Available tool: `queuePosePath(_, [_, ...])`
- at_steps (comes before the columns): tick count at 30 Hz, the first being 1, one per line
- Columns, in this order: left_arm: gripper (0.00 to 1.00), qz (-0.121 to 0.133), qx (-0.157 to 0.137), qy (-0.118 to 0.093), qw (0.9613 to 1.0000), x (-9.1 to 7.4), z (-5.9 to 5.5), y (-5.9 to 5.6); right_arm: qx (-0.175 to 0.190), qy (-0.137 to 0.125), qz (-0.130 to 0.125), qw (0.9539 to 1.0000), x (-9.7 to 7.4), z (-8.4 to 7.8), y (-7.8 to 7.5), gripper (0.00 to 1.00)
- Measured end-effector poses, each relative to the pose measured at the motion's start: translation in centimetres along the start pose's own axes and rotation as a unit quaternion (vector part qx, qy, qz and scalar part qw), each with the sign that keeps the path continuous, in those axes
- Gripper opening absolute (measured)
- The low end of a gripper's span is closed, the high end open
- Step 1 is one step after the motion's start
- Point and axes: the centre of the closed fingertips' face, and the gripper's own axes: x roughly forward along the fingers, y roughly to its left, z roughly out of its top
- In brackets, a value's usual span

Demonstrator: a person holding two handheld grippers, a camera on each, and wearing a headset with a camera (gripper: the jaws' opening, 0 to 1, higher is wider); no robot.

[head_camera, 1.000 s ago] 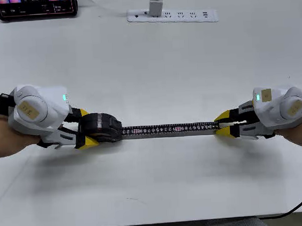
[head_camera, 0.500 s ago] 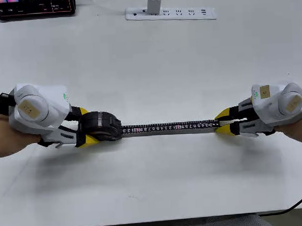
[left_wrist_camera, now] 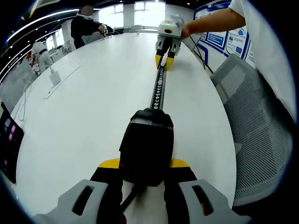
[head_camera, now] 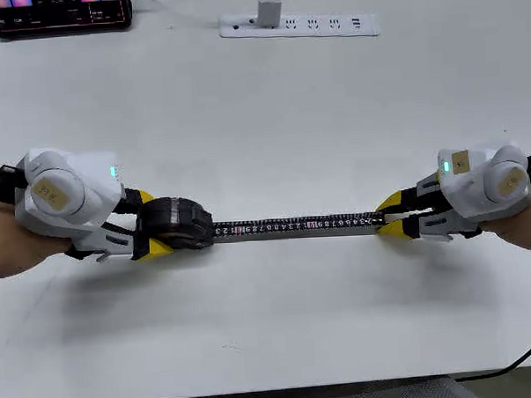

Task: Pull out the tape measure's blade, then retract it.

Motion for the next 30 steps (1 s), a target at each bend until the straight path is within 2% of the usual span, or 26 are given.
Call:
queuePosePath(2, [0.29,0.006,0.013,0.006,0.9999,0.1,-0.12,0.0,-0.001,0.004,0.001,1.0,-0.02,-0.02,0.0,0.1])
queuePosePath(10, [0.29,0.003,0.005,0.012,0.9999,0.06,-0.16,0.08,-0.011,0.02,0.005,0.9997,0.05,-0.12,-0.09,0.11])
queuePosePath(23, [0.29,0.004,0.001,0.016,0.9999,0.02,-0.21,0.08,-0.005,0.026,0.002,0.9996,-0.06,-0.18,-0.07,0.12])
queuePosePath(26, [0.3,0.005,-0.004,0.016,0.9999,0.03,-0.21,0.16,0.004,0.025,0.004,0.9997,-0.11,-0.17,-0.02,0.14])
queuePosePath(28, [0.33,0.01,-0.014,0.011,0.9998,-0.04,0.05,0.42,0.022,0.023,-0.001,0.9995,-0.3,-0.17,-0.24,0.19])
queuePosePath(30, [0.36,0.015,-0.01,0.012,0.9998,-0.15,0.11,0.51,0.036,0.009,0.0,0.9993,-0.63,0.21,-0.4,0.21])
